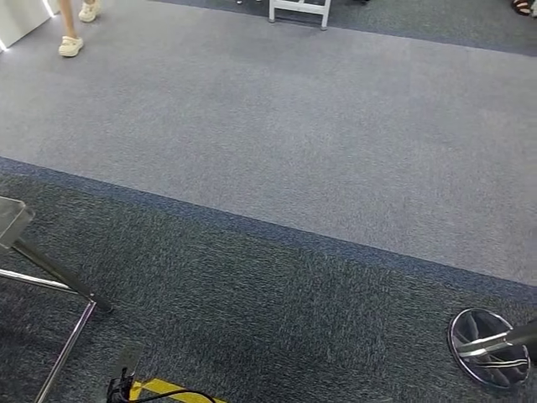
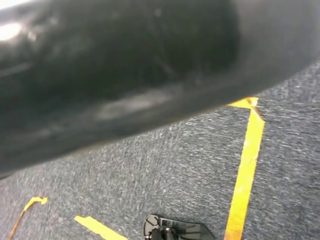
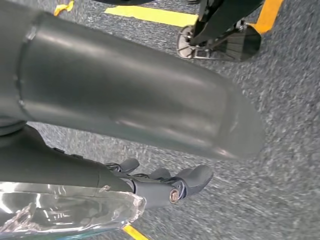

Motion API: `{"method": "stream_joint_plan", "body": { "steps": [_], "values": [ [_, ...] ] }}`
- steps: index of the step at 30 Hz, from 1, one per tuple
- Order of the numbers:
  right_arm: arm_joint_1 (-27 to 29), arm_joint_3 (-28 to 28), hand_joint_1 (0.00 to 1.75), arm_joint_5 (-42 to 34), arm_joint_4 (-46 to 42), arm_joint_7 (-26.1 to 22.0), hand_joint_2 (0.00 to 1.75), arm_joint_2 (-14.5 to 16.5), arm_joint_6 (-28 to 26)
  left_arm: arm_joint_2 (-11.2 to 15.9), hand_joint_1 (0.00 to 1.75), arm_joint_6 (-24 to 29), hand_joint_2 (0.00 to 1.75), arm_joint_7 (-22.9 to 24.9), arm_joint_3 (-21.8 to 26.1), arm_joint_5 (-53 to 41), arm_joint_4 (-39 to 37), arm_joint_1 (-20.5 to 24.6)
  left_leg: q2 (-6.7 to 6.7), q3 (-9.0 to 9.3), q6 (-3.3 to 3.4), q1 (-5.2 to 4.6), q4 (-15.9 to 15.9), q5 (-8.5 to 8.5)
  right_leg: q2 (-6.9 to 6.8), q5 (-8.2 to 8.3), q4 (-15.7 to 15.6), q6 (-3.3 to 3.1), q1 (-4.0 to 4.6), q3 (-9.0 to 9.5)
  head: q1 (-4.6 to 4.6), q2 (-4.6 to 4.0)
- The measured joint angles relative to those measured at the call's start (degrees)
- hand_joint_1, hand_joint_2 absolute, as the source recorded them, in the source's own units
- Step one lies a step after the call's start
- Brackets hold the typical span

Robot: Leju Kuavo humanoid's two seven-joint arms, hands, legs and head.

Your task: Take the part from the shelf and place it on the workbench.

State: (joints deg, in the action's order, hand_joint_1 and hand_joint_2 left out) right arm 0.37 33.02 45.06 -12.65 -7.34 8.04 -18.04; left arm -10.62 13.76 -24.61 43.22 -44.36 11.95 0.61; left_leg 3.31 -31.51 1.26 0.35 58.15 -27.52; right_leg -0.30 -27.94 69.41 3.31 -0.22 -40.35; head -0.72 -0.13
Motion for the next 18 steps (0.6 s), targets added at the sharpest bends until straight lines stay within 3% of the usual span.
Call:
{"method": "stream_joint_plan", "body": {
  "steps": [2,3,4,6,8,10,12,13,14,16,18],
  "values": [
    [-0.18,0.01,0.00,0.01,0.01,0.07,0.00,0.01,0.05,-0.01,0.00,0.01,0.00,0.00,0.12,-0.02,0.00,0.00,1.10,0.42,-0.49,-0.21,0.04,-0.39,-2.51,2.24,-7.35,-0.43,0.39,4.22,0.04,0.00],
    [-0.32,0.01,0.00,0.01,0.02,0.10,0.00,0.02,0.08,-0.02,0.00,0.01,0.00,0.00,0.15,-0.02,-0.01,0.02,1.58,0.55,-0.76,-0.35,0.06,-0.54,-3.30,2.62,-9.36,-0.69,0.59,5.37,0.08,0.00],
    [-0.39,0.01,0.00,0.01,0.03,0.16,0.00,0.02,0.10,-0.03,0.00,0.00,0.00,0.00,0.16,-0.03,-0.01,0.03,2.07,0.64,-1.04,-0.46,0.03,-0.62,-3.59,2.54,-10.07,-0.96,0.80,5.71,0.13,0.00],
    [-0.29,0.01,0.00,0.00,0.04,0.37,0.00,0.04,0.13,-0.08,0.00,-0.02,0.00,0.00,0.20,-0.05,-0.01,0.09,2.90,0.87,-1.62,-0.39,-0.11,-0.76,-2.19,2.85,-10.32,-1.60,0.78,5.67,0.16,0.01],
    [-0.16,0.04,0.00,0.02,0.06,0.54,0.00,0.10,0.16,-0.11,0.00,-0.06,0.00,0.00,0.24,-0.14,0.01,0.19,1.22,0.45,-2.20,-0.19,1.56,-2.19,-0.92,3.17,-10.76,-2.27,0.51,5.85,0.28,0.01],
    [-0.33,0.09,0.00,0.03,0.06,0.56,0.00,0.17,0.23,-0.12,0.00,-0.11,0.00,0.01,0.26,-0.21,-0.01,0.15,-1.69,-2.32,-2.47,-0.08,7.93,-5.67,0.49,3.34,-10.94,-2.69,0.28,5.91,0.57,0.00],
    [-0.43,0.10,0.00,0.02,0.08,0.56,0.00,0.27,0.32,-0.14,0.00,-0.14,0.00,0.02,0.25,-0.21,-0.02,-0.02,-2.71,-5.95,-2.57,-0.04,15.00,-8.20,2.12,3.38,-10.93,-2.82,0.24,5.86,0.76,0.00],
    [-0.36,0.09,0.00,0.02,0.10,0.56,0.00,0.32,0.36,-0.15,0.00,-0.15,0.00,0.02,0.25,-0.22,-0.02,-0.05,-2.85,-6.85,-2.60,-0.01,16.24,-7.91,2.97,3.40,-10.92,-2.80,0.21,5.87,0.78,0.00],
    [-0.27,0.10,0.00,0.01,0.13,0.56,0.00,0.35,0.37,-0.14,0.00,-0.15,0.00,0.02,0.25,-0.24,-0.02,-0.05,-2.98,-6.68,-2.63,0.05,15.19,-6.47,3.81,3.43,-10.91,-2.73,0.14,5.90,0.79,0.01],
    [-0.24,0.11,0.00,0.01,0.18,0.56,0.00,0.37,0.38,-0.14,0.00,-0.15,0.00,0.03,0.26,-0.28,-0.02,-0.02,-4.52,-3.86,-2.83,0.45,8.22,-2.06,5.50,3.54,-10.85,-2.33,-0.10,5.90,0.81,0.00],
    [-0.35,0.11,0.00,0.01,0.19,0.56,0.00,0.36,0.38,-0.23,0.00,-0.16,0.00,0.03,0.25,-0.32,-0.02,0.04,-6.98,-1.26,-2.87,0.94,1.89,0.22,6.97,3.55,-10.48,-1.65,-0.16,5.50,0.90,0.00]
  ]
}}
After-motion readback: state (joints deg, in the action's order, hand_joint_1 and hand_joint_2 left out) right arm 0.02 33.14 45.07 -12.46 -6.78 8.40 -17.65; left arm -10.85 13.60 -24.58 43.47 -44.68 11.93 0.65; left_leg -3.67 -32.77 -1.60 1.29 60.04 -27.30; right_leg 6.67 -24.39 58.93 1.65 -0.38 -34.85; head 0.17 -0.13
